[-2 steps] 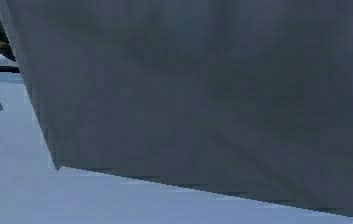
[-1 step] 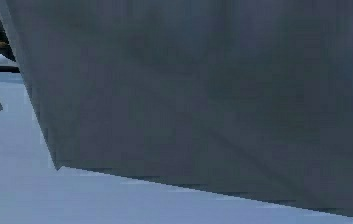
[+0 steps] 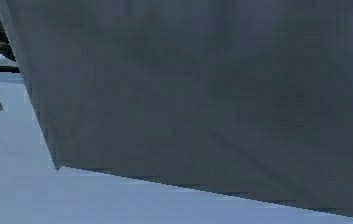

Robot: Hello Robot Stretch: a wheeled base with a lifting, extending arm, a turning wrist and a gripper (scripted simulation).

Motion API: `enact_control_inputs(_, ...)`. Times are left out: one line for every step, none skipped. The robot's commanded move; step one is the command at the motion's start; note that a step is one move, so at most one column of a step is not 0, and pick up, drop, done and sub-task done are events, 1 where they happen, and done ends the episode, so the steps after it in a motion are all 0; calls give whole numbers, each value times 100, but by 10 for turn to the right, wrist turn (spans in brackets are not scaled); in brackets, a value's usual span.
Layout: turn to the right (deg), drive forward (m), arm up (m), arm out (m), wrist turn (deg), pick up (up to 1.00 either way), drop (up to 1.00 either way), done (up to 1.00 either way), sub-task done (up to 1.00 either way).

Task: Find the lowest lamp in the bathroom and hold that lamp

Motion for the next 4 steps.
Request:
enact_control_inputs(0,0,0,0,60,0,0,0,0)
enact_control_inputs(0,0,-30,0,0,0,0,0,0)
enact_control_inputs(0,0,0,0,0,100,0,0,0)
enact_control_inputs(0,0,10,0,0,0,0,0,0)
